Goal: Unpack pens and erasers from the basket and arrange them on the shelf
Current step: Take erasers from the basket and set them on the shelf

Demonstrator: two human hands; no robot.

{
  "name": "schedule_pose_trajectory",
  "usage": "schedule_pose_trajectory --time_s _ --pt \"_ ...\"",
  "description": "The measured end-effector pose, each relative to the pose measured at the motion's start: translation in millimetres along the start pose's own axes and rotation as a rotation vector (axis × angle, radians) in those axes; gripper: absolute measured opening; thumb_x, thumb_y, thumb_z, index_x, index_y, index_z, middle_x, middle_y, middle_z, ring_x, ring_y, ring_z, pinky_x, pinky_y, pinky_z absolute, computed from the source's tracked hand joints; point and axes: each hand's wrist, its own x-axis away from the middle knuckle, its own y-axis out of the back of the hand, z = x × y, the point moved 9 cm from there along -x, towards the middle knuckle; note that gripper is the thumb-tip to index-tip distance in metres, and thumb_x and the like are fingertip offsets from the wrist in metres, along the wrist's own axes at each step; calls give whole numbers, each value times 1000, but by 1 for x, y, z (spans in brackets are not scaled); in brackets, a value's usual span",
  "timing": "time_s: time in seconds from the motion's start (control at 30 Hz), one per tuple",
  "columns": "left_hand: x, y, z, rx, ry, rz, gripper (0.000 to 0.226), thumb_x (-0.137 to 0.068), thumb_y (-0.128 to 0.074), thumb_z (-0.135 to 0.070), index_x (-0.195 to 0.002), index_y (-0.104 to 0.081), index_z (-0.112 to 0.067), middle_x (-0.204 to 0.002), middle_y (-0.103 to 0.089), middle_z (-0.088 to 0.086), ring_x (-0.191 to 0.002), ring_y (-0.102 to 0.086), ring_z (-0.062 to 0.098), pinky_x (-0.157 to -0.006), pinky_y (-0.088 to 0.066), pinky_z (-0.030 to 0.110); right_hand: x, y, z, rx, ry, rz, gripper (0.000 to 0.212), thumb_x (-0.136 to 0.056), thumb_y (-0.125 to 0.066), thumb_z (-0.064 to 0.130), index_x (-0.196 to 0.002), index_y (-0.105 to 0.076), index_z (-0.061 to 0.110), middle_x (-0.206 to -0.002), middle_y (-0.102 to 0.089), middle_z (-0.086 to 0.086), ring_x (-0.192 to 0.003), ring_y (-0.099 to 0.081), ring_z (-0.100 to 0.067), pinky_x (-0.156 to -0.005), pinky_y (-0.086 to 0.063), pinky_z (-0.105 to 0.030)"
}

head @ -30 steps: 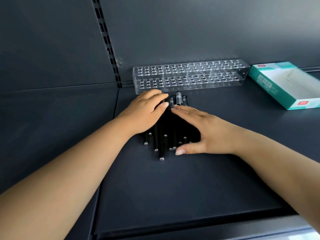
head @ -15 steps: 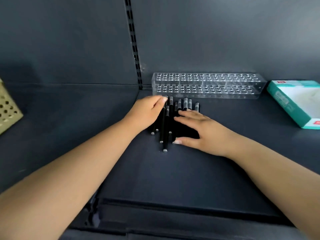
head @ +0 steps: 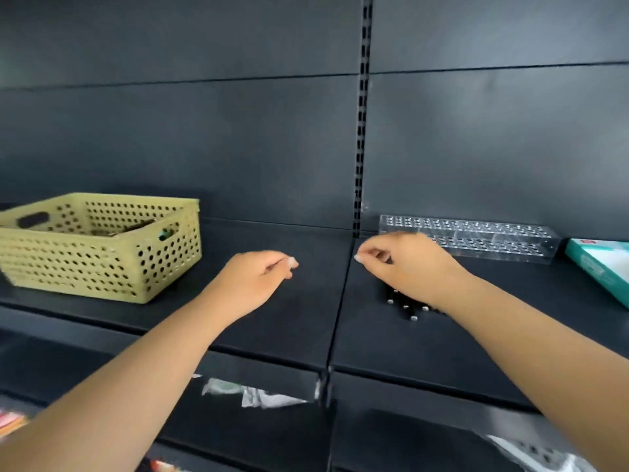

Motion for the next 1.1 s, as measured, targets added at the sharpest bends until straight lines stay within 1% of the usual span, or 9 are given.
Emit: schedule_pose_trajectory --time_s 0.2,0.37,0.47,0.57,0.67,0.73,0.8,0.97,1.1 --pt "64 149 82 -83 14 -212 28 -93 -46 -35 -92 -69 -20 -95 -68 -8 -92 -59 7 -73 -38 10 -40 -38 154 38 120 -77 25 -93 -44 39 -95 -63 24 -86 -51 13 -86 -54 -10 -78 -46 -26" --pt "106 234 148 -111 42 -274 27 -93 -46 -36 -91 -69 -22 -89 -63 -20 -88 -54 -4 -66 -31 -1 -70 -73 258 53 188 -95 28 -92 -42 35 -85 -63 18 -86 -62 5 -84 -57 -17 -77 -50 -33" --pt "112 259 171 -122 46 -273 25 -93 -45 -37 -92 -69 -28 -84 -58 -27 -82 -50 -14 -67 -32 -2 -90 -88 292 38 185 -73 27 -92 -42 36 -95 -64 21 -96 -63 5 -90 -57 -16 -80 -50 -35" --pt "104 272 192 -131 27 -269 26 -92 -45 -40 -86 -68 -31 -84 -66 -9 -76 -52 1 -74 -39 14 -113 -103 311 58 185 -32 31 -92 -41 41 -106 -61 23 -107 -60 6 -93 -56 -14 -83 -50 -35" --pt "87 280 208 -179 10 -277 38 -92 -43 -40 -92 -68 -12 -91 -66 13 -78 -53 14 -79 -45 33 -137 -113 319 92 180 -24 30 -92 -41 42 -105 -61 22 -106 -59 5 -88 -55 -13 -80 -51 -34" --pt "72 283 214 -204 -18 -275 38 -93 -43 -37 -95 -67 -8 -96 -66 15 -81 -58 25 -77 -46 34 -151 -113 322 61 184 -58 28 -91 -42 42 -100 -62 23 -102 -59 6 -86 -56 -12 -78 -51 -35" --pt "56 284 217 -239 -59 -261 33 -94 -43 -35 -97 -68 -14 -95 -66 9 -86 -60 22 -77 -47 32 -163 -111 322 20 186 -85 28 -91 -44 42 -99 -63 25 -99 -58 8 -85 -55 -10 -79 -50 -34" --pt "-13 286 243 -407 -120 -134 44 -93 -36 -40 -95 -67 -10 -82 -66 9 -57 -53 14 -56 -41 25 -218 -121 309 54 153 7 30 -90 -45 45 -98 -66 24 -94 -64 9 -72 -53 -5 -69 -44 -24" --pt "-50 288 257 -456 -192 -48 57 -85 -30 -49 -97 -65 -5 -89 -69 12 -51 -50 14 -59 -41 25 -257 -133 304 92 142 92 29 -90 -49 41 -100 -68 22 -97 -63 11 -79 -51 -6 -77 -42 -24"
